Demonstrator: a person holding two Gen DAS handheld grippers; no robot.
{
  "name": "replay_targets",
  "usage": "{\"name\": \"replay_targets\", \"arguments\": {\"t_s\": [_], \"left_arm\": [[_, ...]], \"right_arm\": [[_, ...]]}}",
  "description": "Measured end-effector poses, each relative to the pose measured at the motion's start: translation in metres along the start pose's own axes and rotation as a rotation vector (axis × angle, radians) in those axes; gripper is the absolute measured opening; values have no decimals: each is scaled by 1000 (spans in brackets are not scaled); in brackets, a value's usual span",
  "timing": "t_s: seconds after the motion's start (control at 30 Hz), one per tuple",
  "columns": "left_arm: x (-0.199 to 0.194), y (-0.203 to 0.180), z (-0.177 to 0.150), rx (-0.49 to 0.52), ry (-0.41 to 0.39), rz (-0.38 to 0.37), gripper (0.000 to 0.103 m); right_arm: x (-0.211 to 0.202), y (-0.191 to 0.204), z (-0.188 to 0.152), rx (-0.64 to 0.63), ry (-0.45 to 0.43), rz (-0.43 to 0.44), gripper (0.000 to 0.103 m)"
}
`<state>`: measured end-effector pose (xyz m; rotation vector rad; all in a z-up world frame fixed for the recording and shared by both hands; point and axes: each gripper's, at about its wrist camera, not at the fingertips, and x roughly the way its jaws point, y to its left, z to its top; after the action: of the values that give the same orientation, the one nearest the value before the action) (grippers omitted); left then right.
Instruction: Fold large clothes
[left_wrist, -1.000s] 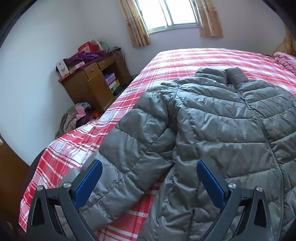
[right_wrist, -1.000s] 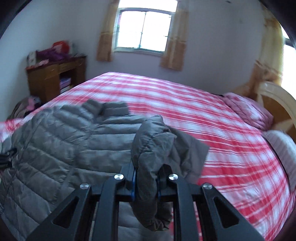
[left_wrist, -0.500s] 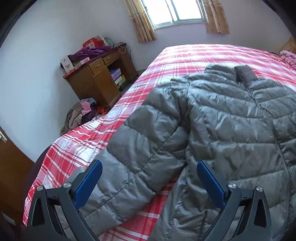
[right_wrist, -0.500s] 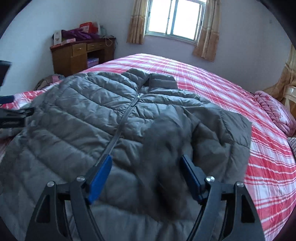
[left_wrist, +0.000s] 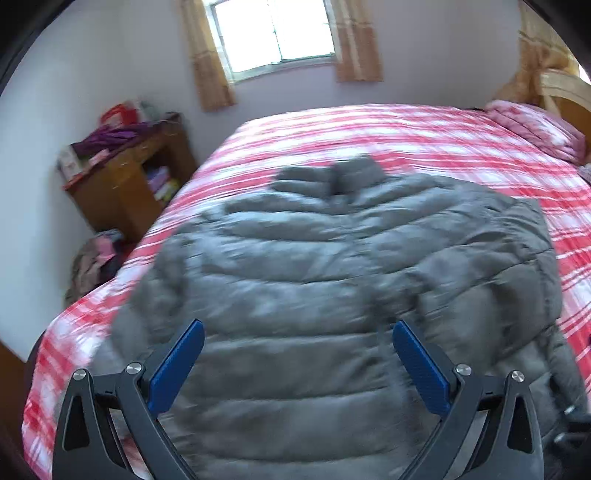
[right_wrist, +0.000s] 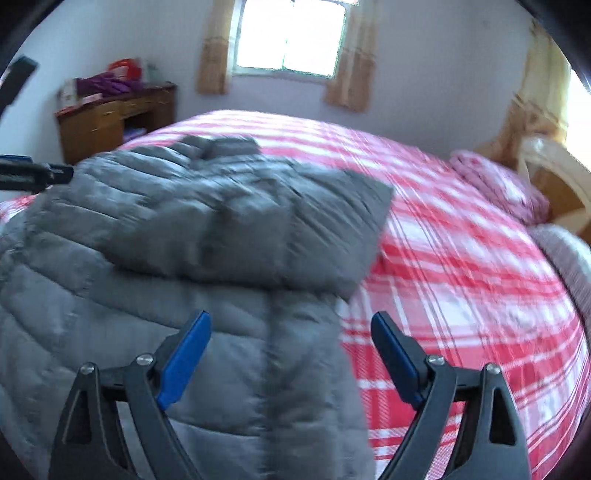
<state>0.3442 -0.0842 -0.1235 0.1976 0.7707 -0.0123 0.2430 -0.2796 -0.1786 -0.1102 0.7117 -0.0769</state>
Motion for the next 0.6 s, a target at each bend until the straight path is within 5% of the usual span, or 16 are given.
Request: {"name": "replay_targets", "arguments": {"t_s": [0.2,0.23,0.33,0.47,0.6], "left_arm": [[49,-61,15,45,62,-83,101],[57,-67,15,47,78,-99,92],[71,-80,13,56,125,-167,28],[54,-76,11,75,84,-168,13],[28,-41,11,66,19,-130,12]], "right_arm": [[19,-21,-13,86,39,23,91],[19,-23,-14,91,40,28,91],[21,-31,-20,114,56,40,94],[23,-41,-28,158,81,69,95],[24,-45,-32,178,86,86,96]]}}
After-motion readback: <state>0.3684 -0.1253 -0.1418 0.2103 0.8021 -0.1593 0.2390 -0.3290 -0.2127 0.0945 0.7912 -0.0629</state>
